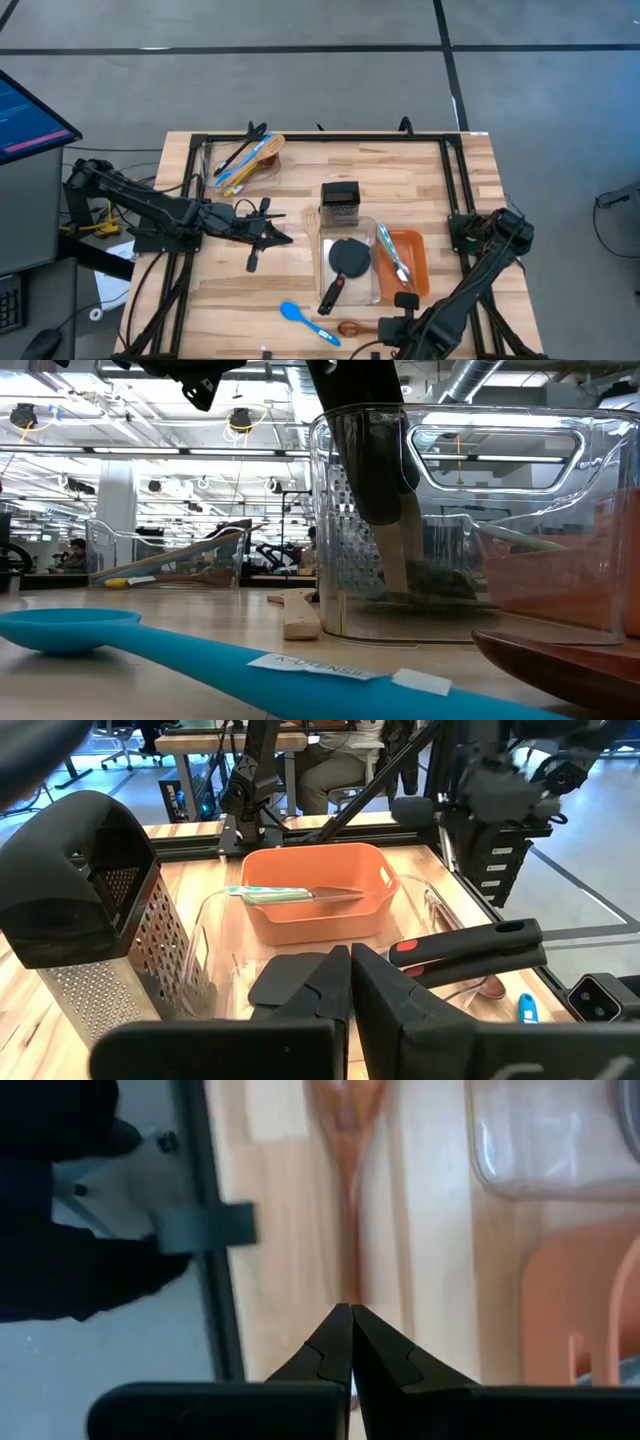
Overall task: Pick & Place Kitchen Items
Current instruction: Adjust the orange bin on the table
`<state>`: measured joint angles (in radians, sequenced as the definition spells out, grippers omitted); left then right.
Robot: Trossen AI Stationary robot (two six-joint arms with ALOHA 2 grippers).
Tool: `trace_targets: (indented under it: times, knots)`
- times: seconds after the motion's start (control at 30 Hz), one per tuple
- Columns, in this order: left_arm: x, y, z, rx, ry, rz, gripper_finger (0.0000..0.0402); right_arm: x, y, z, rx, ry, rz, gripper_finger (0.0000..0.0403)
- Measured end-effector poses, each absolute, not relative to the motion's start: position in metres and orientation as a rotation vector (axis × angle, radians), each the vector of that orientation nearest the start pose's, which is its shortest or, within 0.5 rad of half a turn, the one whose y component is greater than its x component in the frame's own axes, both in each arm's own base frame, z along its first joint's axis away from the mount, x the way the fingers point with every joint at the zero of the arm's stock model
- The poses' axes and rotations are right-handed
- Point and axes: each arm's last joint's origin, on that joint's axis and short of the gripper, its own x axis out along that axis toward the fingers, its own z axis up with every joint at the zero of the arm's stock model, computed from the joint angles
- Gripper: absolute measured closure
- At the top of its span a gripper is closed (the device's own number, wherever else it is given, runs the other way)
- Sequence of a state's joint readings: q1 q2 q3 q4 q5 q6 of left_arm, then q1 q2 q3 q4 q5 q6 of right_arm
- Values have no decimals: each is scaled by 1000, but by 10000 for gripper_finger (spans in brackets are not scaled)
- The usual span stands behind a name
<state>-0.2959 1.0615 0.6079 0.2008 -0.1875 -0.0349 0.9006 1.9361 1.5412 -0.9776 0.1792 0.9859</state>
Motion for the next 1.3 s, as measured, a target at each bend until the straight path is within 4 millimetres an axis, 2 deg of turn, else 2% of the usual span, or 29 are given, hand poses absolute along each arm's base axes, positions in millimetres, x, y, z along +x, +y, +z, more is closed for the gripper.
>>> trace_targets:
  times: [0.3,0.5,0.73,0.83,1.07,1.3]
  knots:
    - [222,-62,257,26,247,-103,400,237,289,197,156,1394,-66,403]
    - [222,-62,257,26,247,-103,400,245,279,193,201,1424,-103,403]
    - [222,-62,257,26,247,-102,400,252,277,193,210,1379,-103,402]
    - [222,-62,256,26,248,-102,400,252,277,193,189,1377,-86,384]
    - [222,-62,256,28,250,-99,400,252,282,194,209,1350,-56,304]
    - [222,-62,256,29,258,-99,400,249,286,171,267,1299,-5,285]
